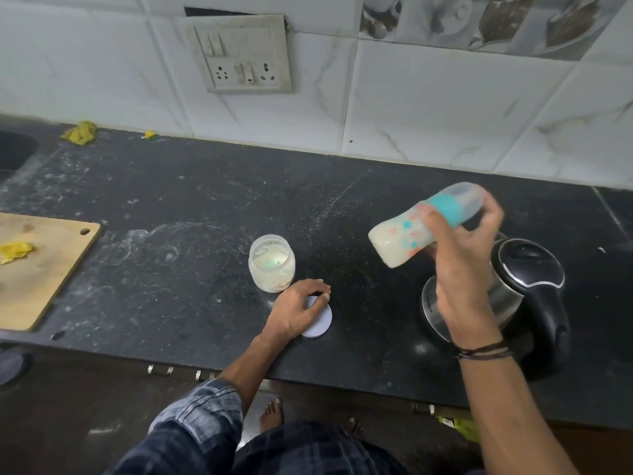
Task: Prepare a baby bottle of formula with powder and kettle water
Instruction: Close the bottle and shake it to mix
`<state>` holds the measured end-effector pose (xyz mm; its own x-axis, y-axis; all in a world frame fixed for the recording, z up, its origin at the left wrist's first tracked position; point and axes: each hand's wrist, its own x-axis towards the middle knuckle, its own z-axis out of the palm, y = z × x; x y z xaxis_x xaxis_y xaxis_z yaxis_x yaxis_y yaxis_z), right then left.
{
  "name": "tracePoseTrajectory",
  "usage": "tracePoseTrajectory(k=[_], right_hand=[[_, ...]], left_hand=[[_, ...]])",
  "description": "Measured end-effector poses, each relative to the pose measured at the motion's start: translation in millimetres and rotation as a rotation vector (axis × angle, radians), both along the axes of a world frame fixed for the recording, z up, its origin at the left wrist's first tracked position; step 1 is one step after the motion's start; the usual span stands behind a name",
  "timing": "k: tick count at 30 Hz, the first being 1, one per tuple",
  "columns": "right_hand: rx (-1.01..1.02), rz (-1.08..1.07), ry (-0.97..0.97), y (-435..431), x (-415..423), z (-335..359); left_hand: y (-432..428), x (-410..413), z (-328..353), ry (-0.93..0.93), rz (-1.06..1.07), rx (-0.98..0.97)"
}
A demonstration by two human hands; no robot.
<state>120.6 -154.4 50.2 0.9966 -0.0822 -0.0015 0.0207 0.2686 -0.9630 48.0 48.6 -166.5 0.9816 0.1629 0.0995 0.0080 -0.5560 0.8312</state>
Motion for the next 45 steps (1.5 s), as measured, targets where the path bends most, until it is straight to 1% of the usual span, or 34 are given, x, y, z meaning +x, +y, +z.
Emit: tracePoseTrajectory(k=[2, 3, 4, 6, 7, 8, 10, 11, 12, 14, 15, 16, 19, 20, 23, 24, 27, 28, 29, 31, 32, 35, 36, 37, 39, 40, 43, 45], right_hand=[[0.128, -0.154, -0.033, -0.5, 0.8, 2.2], [0.15, -0.185, -0.038, -0.6, 1.8, 2.0], [0.14, -0.164, -0.029, -0.4, 2.7, 2.1], [0.017, -0.014, -0.002, -0.9, 2.2, -1.3], [0.0, 0.006, -0.008, -1.7, 1.3, -2.7], [0.018, -0.037, -0.019, -2.1, 0.0, -2.2], [0.139, -0.181, -0.052, -2.8, -0.5, 0.1], [0.161, -0.213, -0.057, -3.4, 0.8, -0.6], [0.151, -0.194, -0.047, -2.9, 1.0, -0.6], [0.026, -0.027, -0.011, -2.2, 0.2, -5.4], [0.004, 0.01, -0.006, -3.0, -1.6, -7.0], [0.017, -0.019, -0.013, -2.8, -3.0, -6.8], [0.15, -0.209, -0.073, -3.6, -3.2, -3.0], [0.151, -0.212, -0.073, -3.5, -2.5, -2.6], [-0.022, -0.014, -0.013, -3.5, -1.2, -8.7], [-0.021, -0.02, -0.006, -3.9, -1.9, -8.4], [0.136, -0.181, -0.034, -4.9, -0.4, -2.6], [0.155, -0.188, -0.032, -3.5, 0.3, -2.0], [0.132, -0.153, -0.019, -2.2, 1.1, -2.8], [0.015, -0.013, 0.012, 0.8, -0.6, -8.4], [0.008, -0.005, 0.019, 1.8, -2.8, -9.3], [0.146, -0.178, -0.004, 2.5, -2.8, -8.0], [0.166, -0.197, -0.011, 2.7, -2.2, -7.8], [0.15, -0.17, -0.007, 3.8, -1.7, -8.1], [0.026, -0.026, 0.005, 3.9, -2.2, -10.1], [0.012, -0.004, -0.002, 3.1, -2.9, -9.3], [0.144, -0.147, -0.073, -0.6, -2.0, 0.1], [0.146, -0.145, -0.085, -0.3, 1.6, 2.5]], left_hand=[[-0.9, 0.1, 1.0, -0.004, 0.004, 0.004], [-1.1, 0.0, 1.4, -0.006, 0.008, 0.006], [-1.0, -0.4, 1.5, -0.007, 0.01, 0.007], [0.1, -0.9, 0.7, -0.007, 0.008, 0.011], [0.4, -0.9, 0.4, -0.005, 0.002, 0.014], [0.3, -0.4, 0.6, -0.003, -0.006, 0.015], [-0.3, 0.1, 0.8, -0.007, 0.001, 0.013], [-0.8, 0.3, 0.8, -0.008, 0.008, 0.013], [-1.1, 0.0, 1.2, -0.006, 0.011, 0.013], [-0.4, -0.6, 0.9, -0.012, 0.009, 0.012], [0.2, -0.6, 0.8, -0.013, 0.001, 0.012], [0.1, -0.2, 1.4, -0.012, -0.008, 0.013], [-0.8, 0.3, 2.6, -0.009, 0.002, 0.02], [-0.8, 0.1, 2.6, -0.007, 0.006, 0.021], [1.0, -0.7, 1.2, -0.009, -0.004, 0.025], [1.3, -0.7, 1.2, -0.006, -0.012, 0.025], [-0.3, 0.1, 2.3, -0.009, -0.011, 0.025], [-0.6, -0.1, 2.6, -0.009, -0.007, 0.023], [-0.8, -0.2, 2.8, -0.011, -0.008, 0.021], [0.2, -0.6, 1.6, -0.016, -0.014, 0.021], [0.4, -0.5, 1.6, -0.015, -0.021, 0.02], [-0.4, 0.3, 2.9, -0.019, -0.024, 0.02], [-0.6, 0.5, 3.0, -0.021, -0.021, 0.02], [-0.3, 0.4, 2.5, -0.021, -0.019, 0.02], [0.7, -0.1, 0.6, -0.025, -0.018, 0.025], [1.1, 0.0, 0.0, -0.024, -0.023, 0.026], [0.5, 0.9, 0.4, -0.024, -0.023, 0.027], [0.0, 0.5, 1.0, -0.027, -0.015, 0.027]])
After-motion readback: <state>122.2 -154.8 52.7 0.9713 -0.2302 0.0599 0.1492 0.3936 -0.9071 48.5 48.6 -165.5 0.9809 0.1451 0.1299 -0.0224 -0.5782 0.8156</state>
